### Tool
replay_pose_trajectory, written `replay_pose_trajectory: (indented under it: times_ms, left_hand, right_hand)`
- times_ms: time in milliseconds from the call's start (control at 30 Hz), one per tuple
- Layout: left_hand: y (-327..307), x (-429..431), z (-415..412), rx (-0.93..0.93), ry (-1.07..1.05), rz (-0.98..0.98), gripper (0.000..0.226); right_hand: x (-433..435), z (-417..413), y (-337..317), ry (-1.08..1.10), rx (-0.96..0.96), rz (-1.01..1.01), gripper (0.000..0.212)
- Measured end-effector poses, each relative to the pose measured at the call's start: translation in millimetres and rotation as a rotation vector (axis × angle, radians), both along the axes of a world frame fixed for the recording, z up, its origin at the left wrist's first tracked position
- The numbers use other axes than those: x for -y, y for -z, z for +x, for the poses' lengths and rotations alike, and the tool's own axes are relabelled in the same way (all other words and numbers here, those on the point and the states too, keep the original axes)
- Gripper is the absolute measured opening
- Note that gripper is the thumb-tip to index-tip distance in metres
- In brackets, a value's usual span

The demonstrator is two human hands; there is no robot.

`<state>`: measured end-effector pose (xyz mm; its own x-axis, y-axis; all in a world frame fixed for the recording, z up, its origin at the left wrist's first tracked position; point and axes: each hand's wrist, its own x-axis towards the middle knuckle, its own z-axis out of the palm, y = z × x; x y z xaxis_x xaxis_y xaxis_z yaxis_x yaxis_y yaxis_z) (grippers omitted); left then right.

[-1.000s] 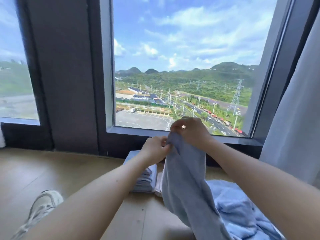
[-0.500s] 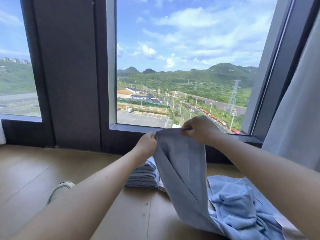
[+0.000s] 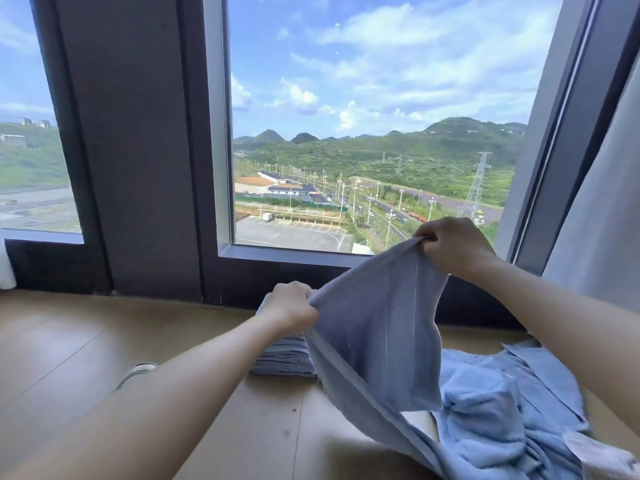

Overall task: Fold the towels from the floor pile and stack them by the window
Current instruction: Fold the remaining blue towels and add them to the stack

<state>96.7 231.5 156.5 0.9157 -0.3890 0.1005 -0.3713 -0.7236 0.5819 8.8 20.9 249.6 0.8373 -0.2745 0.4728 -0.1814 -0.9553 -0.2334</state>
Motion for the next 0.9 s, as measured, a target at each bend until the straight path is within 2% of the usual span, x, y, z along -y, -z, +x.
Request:
replay_pose_trajectory:
  times_ms: [100,133,200,267,333,400,467,567,700,800,900]
  left_hand:
    - [-1,-3,11,-0.008,-0.064,-0.028,0.020]
    - [-1,-4,15,-0.009,-0.078,-0.079,0.020]
    - [2,-4,17,-0.060,-0.072,-0.229,0.019]
    - [7,-1,11,-0.126,-0.035,-0.313,0.013]
    - [13,5,3,-0.122,-0.001,-0.279,0.009]
    - [16,14,-6,-0.137,0.039,-0.279,0.013]
    - [16,21,-12,-0.181,0.070,-0.308,0.018]
    - [14,24,-18,-0.236,0.122,-0.355,0.031]
    - [10,22,-25,-0.246,0.202,-0.381,0.027]
    - [7,23,-32,-0.195,0.215,-0.384,0.029]
    - [8,24,-39,-0.147,0.248,-0.286,0.023]
  right_hand:
    - [32,-7,13,0.170,-0.019,-0.032,0.025]
    - [41,-9,16,0.245,-0.073,-0.047,0.022]
    - [47,-13,26,0.333,-0.306,-0.106,0.019]
    - [38,-15,44,0.215,-0.503,-0.094,0.018]
    - [14,-15,65,-0.020,-0.552,0.119,0.035]
    - [-15,-12,75,-0.206,-0.525,0.393,0.046]
    - [-35,-6,78,-0.322,-0.421,0.461,0.043]
    - [-48,-3,75,-0.394,-0.262,0.380,0.034]
    - [-47,-10,73,-0.325,-0.200,0.208,0.015]
    - [-44,-16,73,-0.295,-0.185,0.116,0.017]
    - [-43,-22,72,-0.250,-0.136,0.060,0.016]
